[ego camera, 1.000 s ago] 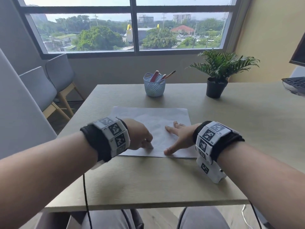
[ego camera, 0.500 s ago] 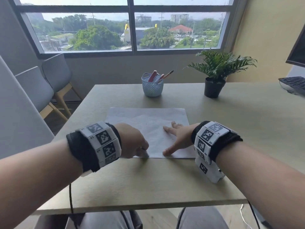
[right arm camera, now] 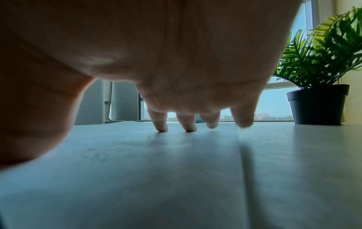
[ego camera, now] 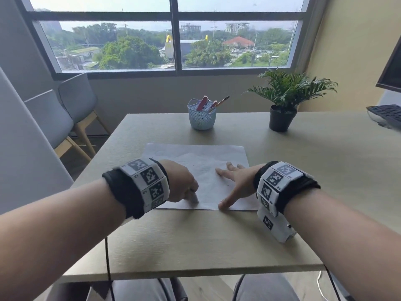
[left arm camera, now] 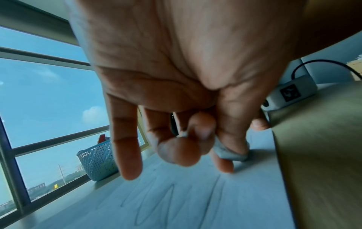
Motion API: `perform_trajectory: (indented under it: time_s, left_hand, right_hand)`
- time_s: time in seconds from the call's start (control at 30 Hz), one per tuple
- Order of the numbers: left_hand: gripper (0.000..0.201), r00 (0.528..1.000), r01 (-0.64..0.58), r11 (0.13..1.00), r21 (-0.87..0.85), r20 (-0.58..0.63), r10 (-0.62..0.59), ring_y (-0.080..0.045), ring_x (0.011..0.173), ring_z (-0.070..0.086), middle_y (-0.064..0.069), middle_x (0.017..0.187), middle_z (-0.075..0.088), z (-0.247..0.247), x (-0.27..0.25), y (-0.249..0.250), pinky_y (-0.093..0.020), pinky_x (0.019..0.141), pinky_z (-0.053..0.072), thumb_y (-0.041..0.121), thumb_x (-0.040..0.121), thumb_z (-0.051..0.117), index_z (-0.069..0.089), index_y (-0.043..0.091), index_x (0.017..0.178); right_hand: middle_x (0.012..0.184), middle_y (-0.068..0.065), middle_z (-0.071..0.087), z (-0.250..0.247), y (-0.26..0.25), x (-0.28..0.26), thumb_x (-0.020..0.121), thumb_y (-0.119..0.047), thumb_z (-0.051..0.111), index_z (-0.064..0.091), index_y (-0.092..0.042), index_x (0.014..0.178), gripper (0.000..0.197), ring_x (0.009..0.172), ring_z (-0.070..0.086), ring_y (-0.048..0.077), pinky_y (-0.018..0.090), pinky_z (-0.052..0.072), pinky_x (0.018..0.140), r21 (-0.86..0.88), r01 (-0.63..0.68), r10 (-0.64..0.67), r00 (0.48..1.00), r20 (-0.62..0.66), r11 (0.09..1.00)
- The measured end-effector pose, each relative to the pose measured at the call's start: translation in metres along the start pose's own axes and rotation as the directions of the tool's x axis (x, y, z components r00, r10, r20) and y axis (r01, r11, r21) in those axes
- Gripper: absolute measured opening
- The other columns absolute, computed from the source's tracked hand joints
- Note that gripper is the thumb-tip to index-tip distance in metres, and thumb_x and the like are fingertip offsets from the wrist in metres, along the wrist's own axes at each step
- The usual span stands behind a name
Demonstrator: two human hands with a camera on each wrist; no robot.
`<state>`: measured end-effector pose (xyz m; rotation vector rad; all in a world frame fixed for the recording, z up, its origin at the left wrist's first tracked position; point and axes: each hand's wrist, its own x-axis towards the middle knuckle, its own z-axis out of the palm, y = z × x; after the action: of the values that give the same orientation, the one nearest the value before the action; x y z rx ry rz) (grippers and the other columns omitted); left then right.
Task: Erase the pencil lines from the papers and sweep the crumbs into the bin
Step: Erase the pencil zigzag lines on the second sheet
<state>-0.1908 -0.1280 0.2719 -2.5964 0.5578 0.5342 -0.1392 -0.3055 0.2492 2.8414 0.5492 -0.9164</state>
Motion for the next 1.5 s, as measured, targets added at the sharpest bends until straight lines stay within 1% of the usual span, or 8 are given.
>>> perform_trajectory:
  time_s: [0.13, 0.3, 0.5, 0.67, 0.8, 1.03, 1.37, 1.5]
  left_hand:
    - [0.032, 1.000, -0.016, 1.000, -0.018, -0.007, 0.015, -0.021, 0.091, 0.052, 0.001, 0.110, 0.060, -0.003, 0.004, 0.006, -0.030, 0.074, 0.039, 0.043, 0.100, 0.036, 0.055, 0.025, 0.118]
    - [0.036, 0.997, -0.072, 0.997, 0.038, 0.019, 0.071, -0.019, 0.079, 0.048, 0.005, 0.087, 0.052, -0.003, -0.003, 0.014, -0.030, 0.067, 0.037, 0.047, 0.101, 0.034, 0.056, 0.022, 0.111]
    - [0.029, 0.999, -0.020, 0.999, -0.028, -0.038, 0.019, -0.017, 0.083, 0.047, 0.004, 0.107, 0.061, -0.008, 0.009, 0.010, -0.028, 0.073, 0.040, 0.044, 0.100, 0.038, 0.057, 0.029, 0.116]
    - [0.034, 0.997, -0.078, 0.997, 0.001, 0.002, 0.078, -0.017, 0.082, 0.048, 0.007, 0.090, 0.053, -0.007, 0.003, 0.018, -0.029, 0.070, 0.036, 0.048, 0.100, 0.036, 0.057, 0.027, 0.115]
    - [0.033, 0.997, -0.064, 0.998, 0.002, -0.036, 0.064, -0.017, 0.084, 0.047, 0.003, 0.105, 0.060, -0.014, 0.013, 0.016, -0.029, 0.071, 0.037, 0.045, 0.100, 0.036, 0.056, 0.027, 0.121]
    - [0.028, 0.991, -0.128, 0.990, 0.054, -0.025, 0.130, -0.017, 0.082, 0.049, 0.005, 0.095, 0.059, -0.012, 0.010, 0.025, -0.031, 0.069, 0.037, 0.043, 0.100, 0.038, 0.057, 0.029, 0.116]
    - [0.029, 0.987, -0.158, 0.987, 0.023, -0.033, 0.159, -0.017, 0.080, 0.046, 0.009, 0.080, 0.045, -0.010, 0.009, 0.024, -0.030, 0.069, 0.036, 0.043, 0.100, 0.038, 0.057, 0.029, 0.117]
    - [0.040, 0.995, -0.095, 0.987, -0.126, -0.046, 0.090, -0.015, 0.082, 0.048, 0.010, 0.085, 0.051, -0.007, 0.007, 0.012, -0.028, 0.072, 0.036, 0.057, 0.094, 0.042, 0.062, 0.027, 0.111]
  right_hand:
    - [0.160, -0.005, -0.017, 0.001, 0.000, 0.004, 0.063, -0.079, 0.063, -0.010, -0.042, 0.150, 0.119, 0.148, -0.008, 0.020, 0.051, 0.003, 0.119, 0.004, 0.010, -0.010, 1.000, -0.011, 1.000]
    - [0.160, -0.005, -0.016, 0.002, 0.001, 0.009, 0.060, -0.081, 0.064, -0.010, -0.042, 0.150, 0.122, 0.149, -0.007, 0.021, 0.052, 0.005, 0.119, 0.007, 0.004, -0.004, 1.000, -0.018, 1.000]
    - [0.160, -0.005, -0.016, 0.002, 0.002, 0.009, 0.060, -0.080, 0.064, -0.009, -0.042, 0.150, 0.122, 0.149, -0.007, 0.020, 0.050, 0.004, 0.119, 0.016, 0.009, -0.009, 1.000, -0.020, 1.000]
    - [0.160, -0.007, -0.017, 0.002, 0.001, 0.008, 0.062, -0.079, 0.064, -0.010, -0.043, 0.150, 0.120, 0.148, -0.009, 0.018, 0.052, 0.005, 0.119, -0.004, 0.028, -0.028, 0.999, -0.019, 1.000]
    - [0.160, -0.007, -0.017, 0.003, 0.001, 0.008, 0.061, -0.081, 0.063, -0.011, -0.044, 0.149, 0.121, 0.148, -0.009, 0.017, 0.052, 0.004, 0.119, -0.019, 0.023, -0.023, 1.000, -0.015, 1.000]
    - [0.160, -0.005, -0.018, 0.002, 0.001, 0.008, 0.063, -0.080, 0.063, -0.011, -0.042, 0.150, 0.120, 0.148, -0.009, 0.018, 0.052, 0.004, 0.119, -0.025, 0.026, -0.027, 1.000, -0.015, 0.999]
    - [0.160, -0.005, -0.018, 0.001, 0.000, 0.005, 0.065, -0.078, 0.064, -0.011, -0.042, 0.150, 0.119, 0.148, -0.010, 0.019, 0.052, 0.004, 0.119, -0.008, 0.037, -0.037, 0.999, -0.008, 0.999]
    - [0.161, -0.006, -0.012, 0.000, 0.001, 0.004, 0.063, -0.073, 0.069, -0.003, -0.042, 0.151, 0.118, 0.149, -0.003, 0.018, 0.050, 0.009, 0.119, 0.024, 0.062, -0.061, 0.998, -0.035, 0.998]
